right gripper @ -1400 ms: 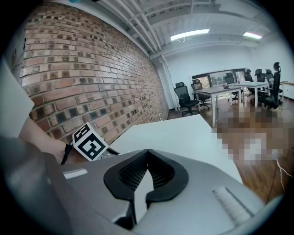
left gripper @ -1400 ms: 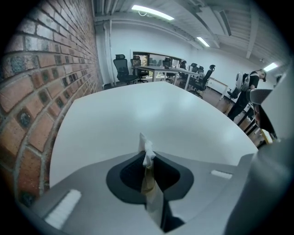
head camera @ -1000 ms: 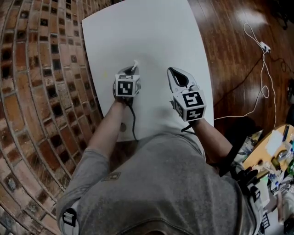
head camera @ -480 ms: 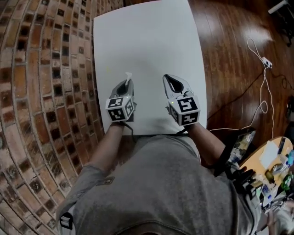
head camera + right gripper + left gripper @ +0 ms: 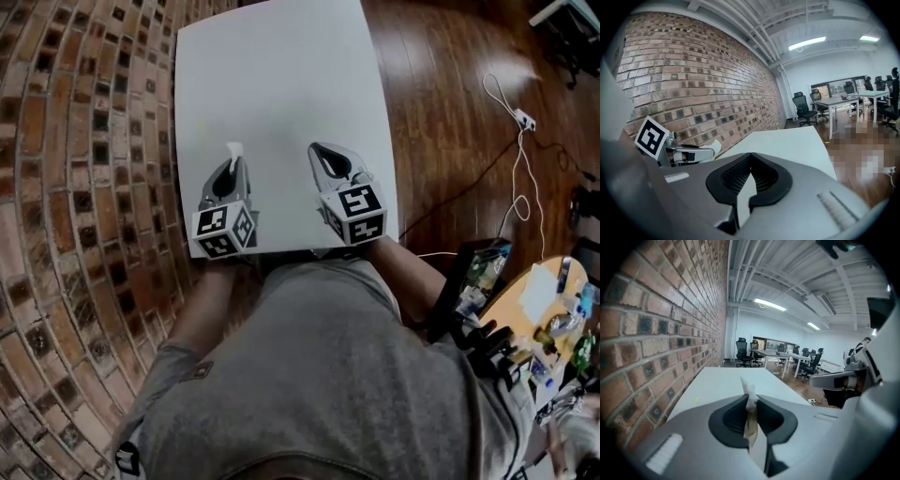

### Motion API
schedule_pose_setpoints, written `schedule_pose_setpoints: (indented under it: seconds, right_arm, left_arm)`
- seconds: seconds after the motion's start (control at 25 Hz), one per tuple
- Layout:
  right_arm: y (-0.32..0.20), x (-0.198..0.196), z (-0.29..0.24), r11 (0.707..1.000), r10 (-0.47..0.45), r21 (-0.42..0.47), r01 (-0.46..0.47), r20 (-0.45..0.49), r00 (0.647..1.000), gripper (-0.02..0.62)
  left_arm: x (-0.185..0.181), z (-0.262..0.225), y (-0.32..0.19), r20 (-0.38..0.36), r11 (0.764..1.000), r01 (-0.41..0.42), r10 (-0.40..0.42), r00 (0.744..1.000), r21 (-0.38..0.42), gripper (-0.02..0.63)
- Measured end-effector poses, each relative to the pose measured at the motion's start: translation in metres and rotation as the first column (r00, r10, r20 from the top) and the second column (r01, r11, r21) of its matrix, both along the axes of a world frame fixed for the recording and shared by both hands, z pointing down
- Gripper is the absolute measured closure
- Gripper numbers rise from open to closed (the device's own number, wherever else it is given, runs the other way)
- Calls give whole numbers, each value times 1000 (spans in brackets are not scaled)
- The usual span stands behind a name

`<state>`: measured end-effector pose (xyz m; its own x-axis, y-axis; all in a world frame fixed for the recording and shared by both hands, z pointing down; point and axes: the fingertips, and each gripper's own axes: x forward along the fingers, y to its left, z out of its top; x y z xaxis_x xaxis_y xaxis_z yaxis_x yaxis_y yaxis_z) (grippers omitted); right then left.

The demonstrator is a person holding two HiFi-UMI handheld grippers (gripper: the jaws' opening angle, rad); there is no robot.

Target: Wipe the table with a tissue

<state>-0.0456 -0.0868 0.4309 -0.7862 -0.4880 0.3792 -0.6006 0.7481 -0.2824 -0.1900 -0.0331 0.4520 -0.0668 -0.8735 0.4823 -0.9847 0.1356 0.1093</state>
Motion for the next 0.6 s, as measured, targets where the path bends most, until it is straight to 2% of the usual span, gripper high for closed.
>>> schedule_pose_setpoints:
  seconds: [0.32, 0.6]
  right_arm:
    - [59, 40, -15, 996, 78, 54, -77, -30, 996, 581]
    - [145, 67, -26, 985, 157, 83, -153, -36, 987, 581]
  left_arm:
    - [40, -19, 54, -39, 993, -75, 79, 996, 93, 581]
    - [53, -32, 133, -66, 983, -113, 123, 990, 146, 581]
